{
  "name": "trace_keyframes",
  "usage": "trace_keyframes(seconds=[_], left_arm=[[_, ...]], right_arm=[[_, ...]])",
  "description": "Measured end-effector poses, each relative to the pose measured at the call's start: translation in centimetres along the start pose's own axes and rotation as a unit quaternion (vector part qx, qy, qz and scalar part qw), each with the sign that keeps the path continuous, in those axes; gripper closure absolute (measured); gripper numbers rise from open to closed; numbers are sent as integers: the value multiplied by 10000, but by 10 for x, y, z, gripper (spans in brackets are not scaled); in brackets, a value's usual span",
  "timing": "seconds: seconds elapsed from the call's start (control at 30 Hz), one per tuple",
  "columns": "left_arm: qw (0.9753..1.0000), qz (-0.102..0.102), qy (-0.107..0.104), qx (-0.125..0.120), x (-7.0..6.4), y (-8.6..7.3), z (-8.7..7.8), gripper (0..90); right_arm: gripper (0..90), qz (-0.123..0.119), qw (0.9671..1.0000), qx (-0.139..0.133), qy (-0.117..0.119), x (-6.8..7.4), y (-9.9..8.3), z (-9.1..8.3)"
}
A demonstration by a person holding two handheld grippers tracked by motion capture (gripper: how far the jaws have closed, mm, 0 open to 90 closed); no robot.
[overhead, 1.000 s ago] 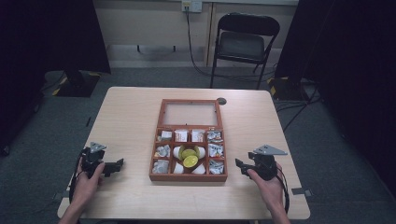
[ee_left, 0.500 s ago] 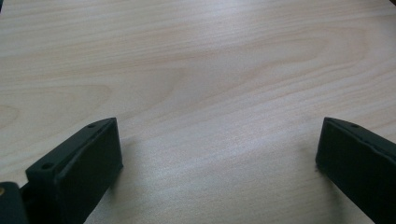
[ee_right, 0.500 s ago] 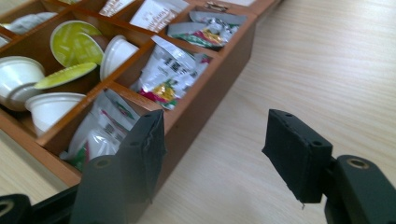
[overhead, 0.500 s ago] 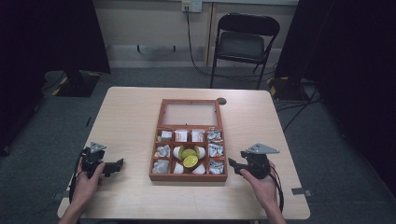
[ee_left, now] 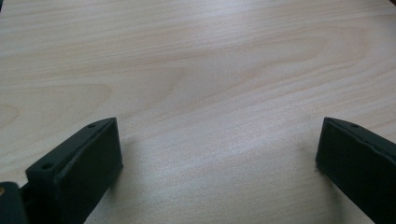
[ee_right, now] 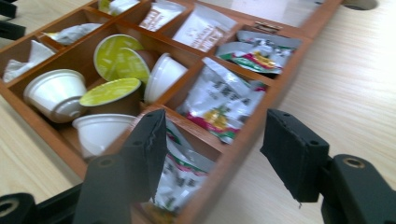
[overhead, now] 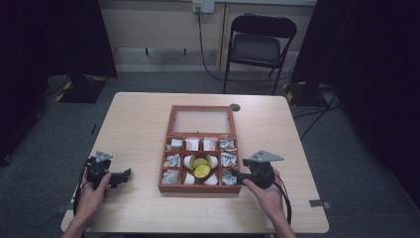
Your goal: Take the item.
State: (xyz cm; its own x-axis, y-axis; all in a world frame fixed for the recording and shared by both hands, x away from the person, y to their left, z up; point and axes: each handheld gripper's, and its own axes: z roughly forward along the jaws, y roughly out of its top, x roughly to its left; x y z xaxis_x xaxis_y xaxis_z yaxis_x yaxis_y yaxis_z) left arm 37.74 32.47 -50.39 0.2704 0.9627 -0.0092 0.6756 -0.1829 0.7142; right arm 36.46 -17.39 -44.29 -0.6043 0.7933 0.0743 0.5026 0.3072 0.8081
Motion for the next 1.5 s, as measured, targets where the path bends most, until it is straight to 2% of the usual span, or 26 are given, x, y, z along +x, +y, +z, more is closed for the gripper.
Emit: trace_keyframes(seconds=[0.3,0.47,0.97,1.1,1.2,1.27,1.43,1.5], left_arm=[[10000,-3,-19,10,0,0,-1,0],[10000,-3,-18,9,0,0,-1,0],[10000,-4,-19,8,0,0,-1,0],[10000,-3,-18,9,0,0,-1,0],[10000,-3,-19,9,0,0,-1,0],[10000,-4,-19,9,0,0,-1,0],[10000,-5,-18,8,0,0,-1,0],[10000,-5,-19,8,0,0,-1,0]], right_arm=[[416,-157,9995,-22,278,20,10,15],[436,-228,9990,34,371,27,13,23],[454,-414,9957,177,815,53,26,57],[463,-447,9950,234,863,56,26,62],[465,-510,9938,438,885,60,26,69],[458,-513,9937,471,881,61,25,71],[425,-535,9934,488,888,66,26,76],[375,-570,9930,577,860,69,25,80]])
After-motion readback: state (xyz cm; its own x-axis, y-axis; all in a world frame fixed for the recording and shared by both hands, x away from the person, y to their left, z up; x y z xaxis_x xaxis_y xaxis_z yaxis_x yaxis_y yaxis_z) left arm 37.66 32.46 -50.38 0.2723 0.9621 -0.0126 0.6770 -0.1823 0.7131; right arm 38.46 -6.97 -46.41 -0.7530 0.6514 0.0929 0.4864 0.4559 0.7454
